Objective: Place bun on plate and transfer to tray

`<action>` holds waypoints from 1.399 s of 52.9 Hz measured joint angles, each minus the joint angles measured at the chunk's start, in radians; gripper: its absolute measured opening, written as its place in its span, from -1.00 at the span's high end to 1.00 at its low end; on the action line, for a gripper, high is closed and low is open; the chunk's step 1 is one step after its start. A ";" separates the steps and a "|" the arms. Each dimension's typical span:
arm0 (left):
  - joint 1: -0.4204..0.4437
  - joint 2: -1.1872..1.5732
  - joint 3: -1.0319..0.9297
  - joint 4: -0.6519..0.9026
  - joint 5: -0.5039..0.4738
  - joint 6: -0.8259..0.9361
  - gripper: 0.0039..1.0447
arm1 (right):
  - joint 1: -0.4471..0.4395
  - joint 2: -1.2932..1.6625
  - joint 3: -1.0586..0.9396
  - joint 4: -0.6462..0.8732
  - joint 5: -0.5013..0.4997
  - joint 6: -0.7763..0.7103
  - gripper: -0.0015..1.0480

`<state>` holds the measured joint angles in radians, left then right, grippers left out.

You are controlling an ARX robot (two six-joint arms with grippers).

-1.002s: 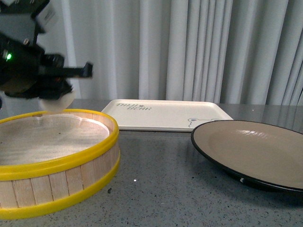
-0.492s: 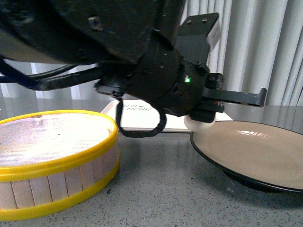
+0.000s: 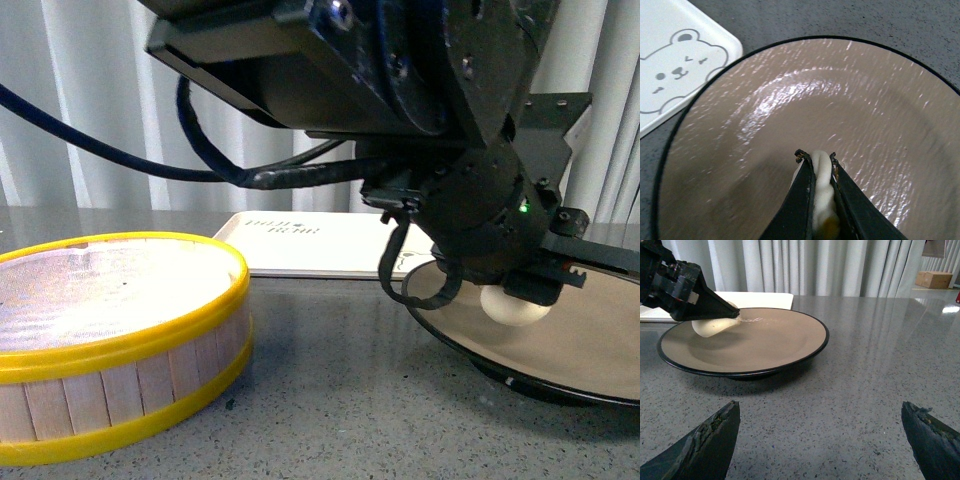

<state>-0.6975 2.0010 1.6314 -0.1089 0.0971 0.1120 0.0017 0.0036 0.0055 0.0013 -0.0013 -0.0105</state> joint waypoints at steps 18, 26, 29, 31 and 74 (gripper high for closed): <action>-0.027 0.077 0.080 -0.031 -0.009 -0.005 0.35 | 0.000 0.000 0.000 0.000 0.000 0.000 -0.84; -0.031 0.084 0.101 -0.033 0.000 -0.022 -0.03 | 0.000 0.000 0.000 0.000 0.000 0.000 -0.84; -0.031 0.085 0.108 -0.033 0.004 -0.032 -0.17 | 0.000 0.000 0.000 0.000 0.000 0.000 -0.84; -0.031 0.085 0.111 -0.032 0.010 -0.040 -0.27 | 0.000 0.000 0.000 0.000 0.000 0.000 -0.84; 0.325 -0.196 -0.151 0.096 -0.324 -0.248 -0.88 | 0.000 0.000 0.000 0.000 0.000 0.000 -0.84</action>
<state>-0.3729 1.8046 1.4799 -0.0132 -0.2268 -0.1356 0.0017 0.0036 0.0055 0.0013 -0.0010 -0.0105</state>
